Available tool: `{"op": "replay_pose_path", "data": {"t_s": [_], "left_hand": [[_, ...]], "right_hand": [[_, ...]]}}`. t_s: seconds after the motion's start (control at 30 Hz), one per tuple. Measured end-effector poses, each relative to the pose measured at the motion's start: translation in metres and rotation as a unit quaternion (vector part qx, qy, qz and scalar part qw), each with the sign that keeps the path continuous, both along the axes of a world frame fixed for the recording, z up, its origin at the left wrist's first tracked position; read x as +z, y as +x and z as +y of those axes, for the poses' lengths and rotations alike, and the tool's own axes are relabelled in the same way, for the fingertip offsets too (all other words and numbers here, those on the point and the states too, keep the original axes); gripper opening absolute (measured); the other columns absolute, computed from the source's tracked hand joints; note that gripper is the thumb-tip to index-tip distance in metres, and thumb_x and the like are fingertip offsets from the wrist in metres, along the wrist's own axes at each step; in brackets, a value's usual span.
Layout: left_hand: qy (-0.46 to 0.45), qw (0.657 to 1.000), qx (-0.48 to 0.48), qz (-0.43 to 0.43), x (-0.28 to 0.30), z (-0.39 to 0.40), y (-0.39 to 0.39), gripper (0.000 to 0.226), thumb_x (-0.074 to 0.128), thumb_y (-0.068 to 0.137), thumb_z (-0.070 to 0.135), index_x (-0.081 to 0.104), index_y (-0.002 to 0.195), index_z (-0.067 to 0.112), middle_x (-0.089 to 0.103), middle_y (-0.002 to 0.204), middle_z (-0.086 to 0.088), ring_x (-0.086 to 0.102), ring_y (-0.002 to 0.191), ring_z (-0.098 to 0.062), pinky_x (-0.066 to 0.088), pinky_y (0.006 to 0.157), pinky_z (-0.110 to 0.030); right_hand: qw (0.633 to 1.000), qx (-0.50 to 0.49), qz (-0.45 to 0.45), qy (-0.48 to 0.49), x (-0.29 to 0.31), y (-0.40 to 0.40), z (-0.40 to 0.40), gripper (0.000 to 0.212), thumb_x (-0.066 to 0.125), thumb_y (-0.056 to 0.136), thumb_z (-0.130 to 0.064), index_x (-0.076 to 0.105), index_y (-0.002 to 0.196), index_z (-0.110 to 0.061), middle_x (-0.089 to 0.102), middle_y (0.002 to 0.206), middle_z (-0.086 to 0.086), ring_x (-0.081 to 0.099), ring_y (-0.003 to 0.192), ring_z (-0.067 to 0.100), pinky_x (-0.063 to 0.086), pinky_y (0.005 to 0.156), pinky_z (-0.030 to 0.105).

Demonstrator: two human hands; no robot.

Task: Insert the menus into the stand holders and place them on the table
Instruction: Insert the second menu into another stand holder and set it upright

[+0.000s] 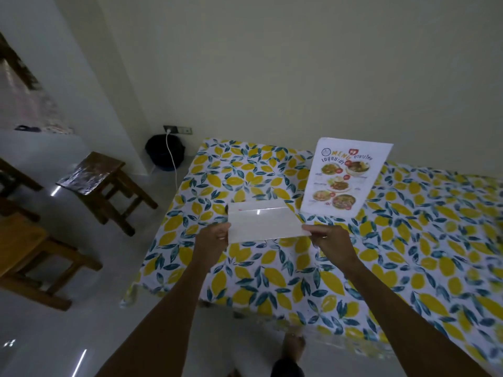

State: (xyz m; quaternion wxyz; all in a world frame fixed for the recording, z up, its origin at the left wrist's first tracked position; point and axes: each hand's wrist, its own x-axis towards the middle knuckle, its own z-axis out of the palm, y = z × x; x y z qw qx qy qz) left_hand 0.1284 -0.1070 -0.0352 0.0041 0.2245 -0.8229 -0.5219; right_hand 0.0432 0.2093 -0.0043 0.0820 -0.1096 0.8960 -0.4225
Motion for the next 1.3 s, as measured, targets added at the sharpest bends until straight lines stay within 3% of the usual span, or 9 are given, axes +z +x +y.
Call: {"op": "replay_pose_path", "data": {"t_s": [0.1,0.2,0.3,0.5,0.63,0.93,1.03,1.13,1.3], "left_hand": [[-0.025,0.999,0.010,0.032,0.020,0.003,0.005,0.032,0.076,0.080,0.004,0.072,0.112,0.001,0.069,0.108,-0.010,0.066,0.098,-0.022,0.056,0.082,-0.032],[-0.064,0.996,-0.002,0.063,0.032,0.000,0.006,0.023,0.076,0.083,0.021,0.077,0.105,0.015,0.071,0.100,-0.001,0.067,0.089,-0.016,0.047,0.070,-0.012],[-0.106,0.990,-0.026,0.088,0.052,-0.003,-0.001,0.020,0.071,0.087,0.033,0.078,0.099,0.018,0.073,0.094,0.003,0.065,0.074,-0.005,0.046,0.066,-0.010],[-0.138,0.983,0.006,0.119,0.077,-0.006,-0.033,0.015,0.070,0.087,0.019,0.072,0.072,0.018,0.059,0.057,0.016,0.057,0.058,0.012,0.037,0.057,-0.004],[-0.161,0.980,0.030,0.115,0.075,-0.009,-0.068,0.033,0.068,0.088,0.023,0.057,0.062,0.006,0.053,0.059,-0.004,0.047,0.054,-0.005,0.033,0.058,-0.010],[-0.154,0.987,0.037,0.028,0.014,-0.017,-0.126,0.032,0.069,0.085,0.029,0.047,0.069,0.011,0.056,0.070,-0.009,0.058,0.071,-0.032,0.045,0.066,-0.043],[-0.136,0.990,0.015,-0.027,-0.006,-0.014,-0.135,0.026,0.073,0.082,0.020,0.051,0.078,0.006,0.061,0.073,-0.013,0.060,0.071,-0.028,0.043,0.063,-0.039],[-0.140,0.989,-0.011,-0.047,-0.028,-0.010,-0.140,0.038,0.079,0.077,0.017,0.062,0.109,0.007,0.073,0.095,-0.009,0.067,0.082,-0.021,0.048,0.068,-0.032],[-0.125,0.992,0.009,-0.032,-0.036,-0.002,-0.156,0.051,0.083,0.073,0.016,0.062,0.120,0.011,0.074,0.105,-0.009,0.070,0.093,-0.024,0.049,0.073,-0.030]], "right_hand": [[0.999,-0.003,0.035,-0.016,0.012,0.011,0.000,0.027,0.070,0.085,-0.002,0.077,0.104,-0.019,0.077,0.100,0.003,0.062,0.078,-0.019,0.058,0.083,0.033],[0.997,0.006,0.072,-0.017,0.025,0.017,-0.002,0.021,0.068,0.090,-0.014,0.076,0.104,-0.026,0.076,0.094,-0.004,0.065,0.082,-0.008,0.058,0.079,0.032],[0.997,0.008,0.072,-0.040,0.037,0.013,-0.005,0.019,0.064,0.093,-0.026,0.074,0.109,-0.027,0.075,0.098,-0.008,0.068,0.089,0.004,0.059,0.081,0.033],[0.992,-0.007,0.123,-0.039,0.061,-0.019,-0.025,0.022,0.061,0.095,-0.027,0.073,0.110,-0.017,0.071,0.099,0.001,0.065,0.087,0.014,0.055,0.080,0.025],[0.991,-0.028,0.126,-0.037,0.047,-0.053,-0.035,0.025,0.057,0.096,-0.034,0.071,0.102,-0.015,0.070,0.090,-0.001,0.067,0.079,0.014,0.060,0.070,0.044],[0.999,-0.046,0.019,0.016,-0.037,-0.102,-0.061,0.014,0.052,0.098,-0.027,0.057,0.086,-0.022,0.070,0.080,0.010,0.064,0.070,0.024,0.045,0.060,0.033],[0.997,-0.067,-0.034,0.008,-0.064,-0.107,-0.068,0.028,0.047,0.100,-0.022,0.055,0.079,-0.004,0.060,0.071,0.017,0.053,0.061,0.026,0.034,0.059,0.031],[0.995,-0.084,-0.047,-0.005,-0.091,-0.107,-0.072,0.026,0.044,0.102,-0.021,0.061,0.084,-0.012,0.058,0.069,0.001,0.051,0.059,0.013,0.039,0.056,0.029],[0.991,-0.118,-0.063,-0.009,-0.113,-0.116,-0.079,0.022,0.047,0.098,-0.019,0.061,0.084,-0.011,0.062,0.074,0.001,0.058,0.065,0.019,0.039,0.054,0.025]]}}
